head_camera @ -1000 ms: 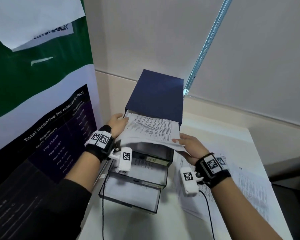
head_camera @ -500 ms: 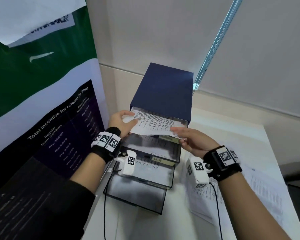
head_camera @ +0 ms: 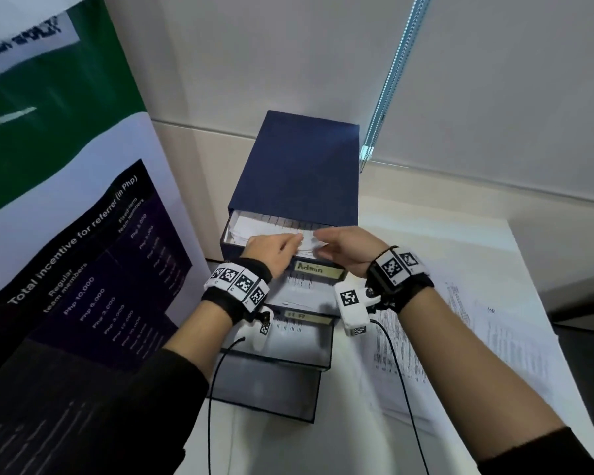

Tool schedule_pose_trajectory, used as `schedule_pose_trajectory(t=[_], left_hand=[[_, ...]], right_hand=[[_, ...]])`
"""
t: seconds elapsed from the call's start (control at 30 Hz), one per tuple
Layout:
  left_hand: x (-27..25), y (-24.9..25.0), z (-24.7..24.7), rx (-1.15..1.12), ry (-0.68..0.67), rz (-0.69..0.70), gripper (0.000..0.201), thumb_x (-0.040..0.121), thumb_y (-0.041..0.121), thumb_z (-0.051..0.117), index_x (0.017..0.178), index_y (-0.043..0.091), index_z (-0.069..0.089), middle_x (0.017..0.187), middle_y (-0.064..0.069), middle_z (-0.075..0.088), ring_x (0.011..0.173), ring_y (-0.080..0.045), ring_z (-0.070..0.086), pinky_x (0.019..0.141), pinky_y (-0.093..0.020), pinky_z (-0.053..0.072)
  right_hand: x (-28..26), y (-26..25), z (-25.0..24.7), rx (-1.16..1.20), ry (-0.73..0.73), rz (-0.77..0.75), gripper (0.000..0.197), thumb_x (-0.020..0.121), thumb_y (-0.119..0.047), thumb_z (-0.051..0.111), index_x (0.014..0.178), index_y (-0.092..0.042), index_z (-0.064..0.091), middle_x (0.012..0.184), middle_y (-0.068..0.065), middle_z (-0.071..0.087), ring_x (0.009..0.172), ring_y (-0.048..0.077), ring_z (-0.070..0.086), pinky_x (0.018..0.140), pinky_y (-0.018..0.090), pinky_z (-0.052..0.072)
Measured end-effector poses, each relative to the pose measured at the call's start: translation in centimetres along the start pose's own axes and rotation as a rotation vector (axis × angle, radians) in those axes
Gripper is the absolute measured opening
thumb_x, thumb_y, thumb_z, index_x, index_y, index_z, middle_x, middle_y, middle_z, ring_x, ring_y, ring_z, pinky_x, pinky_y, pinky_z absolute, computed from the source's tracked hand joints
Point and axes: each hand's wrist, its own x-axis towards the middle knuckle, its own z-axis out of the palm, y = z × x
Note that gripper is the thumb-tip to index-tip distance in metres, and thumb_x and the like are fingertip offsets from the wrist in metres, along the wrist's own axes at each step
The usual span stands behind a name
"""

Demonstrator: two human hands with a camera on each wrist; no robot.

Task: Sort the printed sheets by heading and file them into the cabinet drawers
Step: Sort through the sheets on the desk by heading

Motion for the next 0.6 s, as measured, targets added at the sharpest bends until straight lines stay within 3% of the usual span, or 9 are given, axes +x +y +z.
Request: schedule_pose_trajectory(t=[0.07, 0.13, 0.2, 0.3, 0.37, 0.47, 0.53, 0.6], left_hand=[[0.7, 0.4, 0.5, 0.134, -0.039, -0.024, 0.057, 0.104, 0.047, 0.02, 0.106, 0.021, 0.071, 0.105, -0.007, 0.073, 0.107, -0.029, 0.061, 0.106, -0.038, 0.032], [0.9, 1.3, 0.3, 0.19, -0.054, -0.023, 0.054, 0.104, 0.046, 0.021, 0.103, 0.023, 0.07, 0.102, -0.003, 0.073, 0.105, -0.025, 0.062, 0.111, -0.04, 0.023], [0.7, 3.2, 0.0, 0.234, -0.004, 0.019, 0.042, 0.102, 0.045, 0.03, 0.109, 0.027, 0.068, 0.108, 0.002, 0.071, 0.106, -0.019, 0.062, 0.113, -0.042, 0.021], [-0.8, 7.3, 0.4, 0.052, 0.225, 0.213, 0.034, 0.102, 0.035, 0.036, 0.106, 0.025, 0.067, 0.102, 0.007, 0.069, 0.095, -0.017, 0.061, 0.102, -0.04, 0.034], [-1.8, 10.3, 1.8, -0.21, 0.244, 0.378, 0.031, 0.102, 0.028, 0.038, 0.099, 0.022, 0.068, 0.092, 0.012, 0.066, 0.088, -0.014, 0.061, 0.09, -0.037, 0.042], [-2.5, 13.4, 6.9, -0.357, 0.031, 0.474, 0.03, 0.102, 0.024, 0.039, 0.093, 0.022, 0.067, 0.083, 0.017, 0.059, 0.082, -0.008, 0.059, 0.08, -0.03, 0.045], [-2.8, 14.2, 11.7, -0.384, -0.156, 0.369, 0.03, 0.103, 0.023, 0.039, 0.098, 0.018, 0.068, 0.082, 0.009, 0.063, 0.079, -0.012, 0.06, 0.076, -0.03, 0.049], [-3.1, 14.5, 16.3, -0.368, -0.37, 0.167, 0.029, 0.103, 0.024, 0.04, 0.116, 0.015, 0.065, 0.098, -0.005, 0.069, 0.08, -0.021, 0.062, 0.079, -0.035, 0.055]], right_hand=[[-1.4, 0.2, -1.4, 0.009, -0.071, -0.047, 0.015, 0.096, -0.001, 0.053, 0.104, 0.0, 0.065, 0.11, 0.014, 0.061, 0.103, 0.021, 0.058, 0.091, 0.026, 0.051], [-3.4, 0.8, -4.0, 0.078, -0.053, -0.107, 0.019, 0.094, -0.006, 0.058, 0.111, -0.007, 0.067, 0.116, 0.012, 0.066, 0.111, 0.023, 0.062, 0.1, 0.03, 0.049], [-5.7, 1.9, -7.5, 0.126, -0.001, -0.16, 0.024, 0.093, -0.008, 0.059, 0.115, -0.009, 0.067, 0.116, 0.01, 0.067, 0.111, 0.022, 0.064, 0.101, 0.03, 0.048], [-7.2, 6.1, -14.2, 0.011, 0.204, -0.098, 0.023, 0.092, -0.012, 0.061, 0.113, -0.013, 0.068, 0.124, 0.014, 0.064, 0.114, 0.026, 0.061, 0.104, 0.037, 0.046], [-6.9, 10.6, -18.9, -0.241, 0.398, 0.028, 0.021, 0.093, -0.016, 0.062, 0.113, -0.016, 0.068, 0.127, 0.014, 0.063, 0.113, 0.027, 0.06, 0.104, 0.041, 0.047], [-6.6, 17.3, -23.7, -0.614, 0.535, 0.328, 0.043, 0.091, -0.026, 0.064, 0.131, -0.008, 0.057, 0.137, 0.016, 0.056, 0.122, 0.032, 0.054, 0.107, 0.046, 0.042], [-6.5, 20.7, -24.9, -0.706, 0.55, 0.474, 0.063, 0.09, -0.033, 0.065, 0.142, -0.005, 0.042, 0.145, 0.019, 0.045, 0.129, 0.035, 0.048, 0.106, 0.043, 0.039], [-6.2, 23.1, -25.6, -0.812, 0.576, 0.541, 0.079, 0.088, -0.044, 0.066, 0.146, -0.002, 0.031, 0.147, 0.023, 0.037, 0.129, 0.039, 0.044, 0.102, 0.042, 0.042]])
